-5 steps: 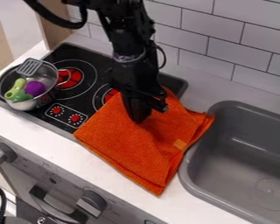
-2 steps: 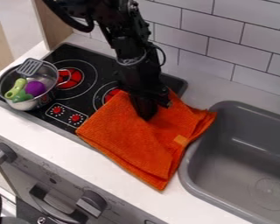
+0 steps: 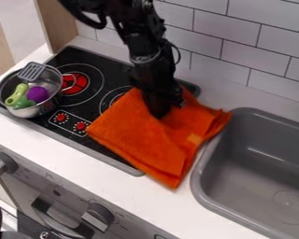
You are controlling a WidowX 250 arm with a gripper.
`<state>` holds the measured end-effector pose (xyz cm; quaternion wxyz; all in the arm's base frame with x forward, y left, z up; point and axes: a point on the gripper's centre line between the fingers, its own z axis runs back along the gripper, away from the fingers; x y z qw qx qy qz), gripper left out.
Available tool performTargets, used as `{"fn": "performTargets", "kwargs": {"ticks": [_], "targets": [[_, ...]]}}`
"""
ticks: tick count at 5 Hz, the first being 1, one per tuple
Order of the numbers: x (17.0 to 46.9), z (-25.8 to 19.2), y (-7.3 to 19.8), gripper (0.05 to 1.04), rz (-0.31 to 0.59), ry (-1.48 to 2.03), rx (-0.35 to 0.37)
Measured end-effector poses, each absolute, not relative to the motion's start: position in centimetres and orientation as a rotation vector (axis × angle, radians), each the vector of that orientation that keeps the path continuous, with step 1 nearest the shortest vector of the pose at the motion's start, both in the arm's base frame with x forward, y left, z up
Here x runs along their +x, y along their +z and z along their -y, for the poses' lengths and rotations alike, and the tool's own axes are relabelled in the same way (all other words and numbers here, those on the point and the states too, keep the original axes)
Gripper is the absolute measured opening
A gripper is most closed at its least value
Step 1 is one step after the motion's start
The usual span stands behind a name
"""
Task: Move the orange cloth to the upper mid of the stove
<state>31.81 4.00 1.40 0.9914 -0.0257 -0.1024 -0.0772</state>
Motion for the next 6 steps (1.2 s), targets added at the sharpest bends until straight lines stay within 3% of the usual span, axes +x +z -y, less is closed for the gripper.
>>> {"fn": "performTargets", "kwargs": {"ticks": [2,5,6], "targets": [[35.2,-8.7,1.5,0.053,0.249,-0.188,0.083],[38.7,-13.6,1.1,0.053,0.311,-0.094,0.188],[38.9,-14.5,0.9,0.053,0.344,-0.072,0.176]]}}
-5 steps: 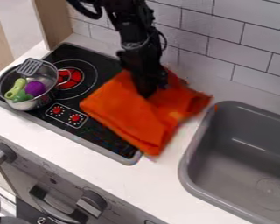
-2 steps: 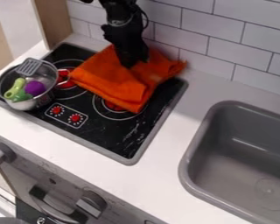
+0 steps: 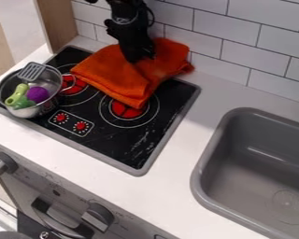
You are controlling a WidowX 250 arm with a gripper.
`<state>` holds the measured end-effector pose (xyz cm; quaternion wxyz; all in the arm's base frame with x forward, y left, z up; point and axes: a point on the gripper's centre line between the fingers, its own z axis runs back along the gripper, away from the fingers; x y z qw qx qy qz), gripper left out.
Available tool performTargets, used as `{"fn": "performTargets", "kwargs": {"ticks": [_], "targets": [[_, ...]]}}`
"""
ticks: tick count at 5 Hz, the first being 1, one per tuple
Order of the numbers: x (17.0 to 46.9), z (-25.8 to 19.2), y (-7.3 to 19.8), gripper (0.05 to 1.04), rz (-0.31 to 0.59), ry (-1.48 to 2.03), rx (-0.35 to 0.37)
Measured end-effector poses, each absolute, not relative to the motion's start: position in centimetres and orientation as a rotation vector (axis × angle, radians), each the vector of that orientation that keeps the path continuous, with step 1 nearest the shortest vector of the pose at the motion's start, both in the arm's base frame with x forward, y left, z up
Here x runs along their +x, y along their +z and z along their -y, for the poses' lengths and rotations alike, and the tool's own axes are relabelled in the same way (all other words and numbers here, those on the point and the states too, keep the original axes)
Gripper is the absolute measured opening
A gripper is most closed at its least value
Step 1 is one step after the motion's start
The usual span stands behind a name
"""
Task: Move the orange cloth to the upper mid of the stove
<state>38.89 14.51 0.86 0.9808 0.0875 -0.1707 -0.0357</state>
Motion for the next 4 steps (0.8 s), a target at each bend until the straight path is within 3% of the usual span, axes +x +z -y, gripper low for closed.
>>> {"fn": "performTargets", "kwargs": {"ticks": [1,2,3,4], "targets": [[38.7,-14.5,0.9,0.072,0.402,-0.074,0.139],[38.5,-14.7,1.3,0.196,0.51,-0.031,0.096],[38.4,-14.9,1.8,0.373,0.57,0.03,0.051],[37.5,-15.3,2.8,0.618,0.58,0.057,0.018]]}}
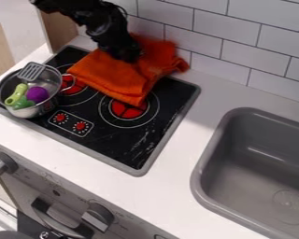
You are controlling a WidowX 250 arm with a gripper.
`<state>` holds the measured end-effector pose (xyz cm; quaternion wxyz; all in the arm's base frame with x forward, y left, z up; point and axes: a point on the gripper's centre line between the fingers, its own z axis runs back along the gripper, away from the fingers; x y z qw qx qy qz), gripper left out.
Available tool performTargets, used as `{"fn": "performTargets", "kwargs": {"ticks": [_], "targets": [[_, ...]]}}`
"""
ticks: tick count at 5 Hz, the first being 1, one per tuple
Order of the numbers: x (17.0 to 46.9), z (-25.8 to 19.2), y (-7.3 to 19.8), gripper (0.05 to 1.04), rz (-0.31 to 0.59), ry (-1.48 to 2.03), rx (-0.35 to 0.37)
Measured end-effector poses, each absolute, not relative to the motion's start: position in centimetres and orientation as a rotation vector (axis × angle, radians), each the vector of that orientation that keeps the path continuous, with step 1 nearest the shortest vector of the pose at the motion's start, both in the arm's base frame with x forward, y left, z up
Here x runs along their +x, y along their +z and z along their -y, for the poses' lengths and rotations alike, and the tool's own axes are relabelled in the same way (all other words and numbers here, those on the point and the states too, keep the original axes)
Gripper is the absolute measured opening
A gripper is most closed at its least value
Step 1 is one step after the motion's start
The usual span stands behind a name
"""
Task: Move the orange cloth to the upper mid of the stove
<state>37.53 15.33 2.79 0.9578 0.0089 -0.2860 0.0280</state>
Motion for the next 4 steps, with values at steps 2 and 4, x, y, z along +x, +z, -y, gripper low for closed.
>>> {"fn": "performTargets", "kwargs": {"ticks": [2,4], "targets": [[36.4,-15.6,6.8,1.008,0.697,0.102,0.018],[34.8,-14.5,8.4,1.001,0.641,0.041,-0.038]]}}
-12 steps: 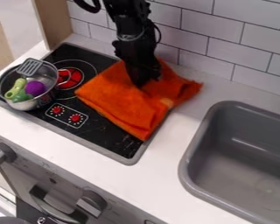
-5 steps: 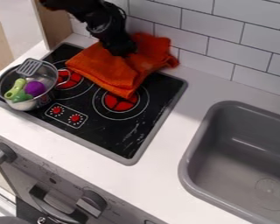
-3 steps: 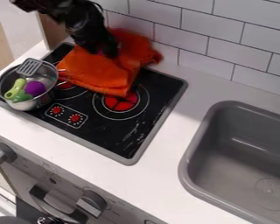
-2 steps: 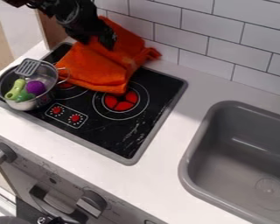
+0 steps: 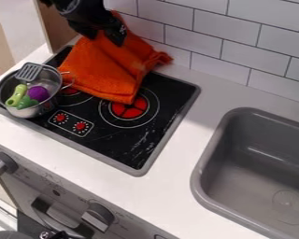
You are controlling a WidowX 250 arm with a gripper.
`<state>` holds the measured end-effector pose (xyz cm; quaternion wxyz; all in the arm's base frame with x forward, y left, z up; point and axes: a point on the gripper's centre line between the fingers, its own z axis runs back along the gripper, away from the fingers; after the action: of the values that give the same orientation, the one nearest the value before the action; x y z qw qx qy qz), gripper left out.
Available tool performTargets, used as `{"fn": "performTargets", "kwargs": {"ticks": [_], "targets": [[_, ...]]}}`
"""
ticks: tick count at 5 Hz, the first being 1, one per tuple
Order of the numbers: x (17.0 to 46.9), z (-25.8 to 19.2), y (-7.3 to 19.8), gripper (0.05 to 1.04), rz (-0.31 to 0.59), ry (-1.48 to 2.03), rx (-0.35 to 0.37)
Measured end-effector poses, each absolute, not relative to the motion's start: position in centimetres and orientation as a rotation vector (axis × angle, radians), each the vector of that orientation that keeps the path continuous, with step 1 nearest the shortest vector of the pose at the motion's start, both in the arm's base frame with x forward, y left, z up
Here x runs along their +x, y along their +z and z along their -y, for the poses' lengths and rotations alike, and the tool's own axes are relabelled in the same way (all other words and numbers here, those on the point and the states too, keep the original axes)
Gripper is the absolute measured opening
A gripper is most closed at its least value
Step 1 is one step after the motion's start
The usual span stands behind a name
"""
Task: Move the orange cloth to the upper mid of the stove
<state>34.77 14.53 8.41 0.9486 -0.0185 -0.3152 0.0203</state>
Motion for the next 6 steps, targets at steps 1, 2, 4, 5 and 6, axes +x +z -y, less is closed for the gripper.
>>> {"fn": "performTargets", "kwargs": {"ticks": [1,2,4,5,6], "targets": [[33.1,-13.4,8.2,1.001,0.546,0.004,-0.014],[31.4,-11.7,8.3,1.001,0.458,-0.084,-0.048],[29.4,-10.4,9.8,1.001,0.308,-0.128,-0.121],[28.9,-10.2,10.5,1.001,0.225,-0.121,-0.117],[28.4,-10.0,10.4,1.001,0.158,-0.088,-0.075]]}}
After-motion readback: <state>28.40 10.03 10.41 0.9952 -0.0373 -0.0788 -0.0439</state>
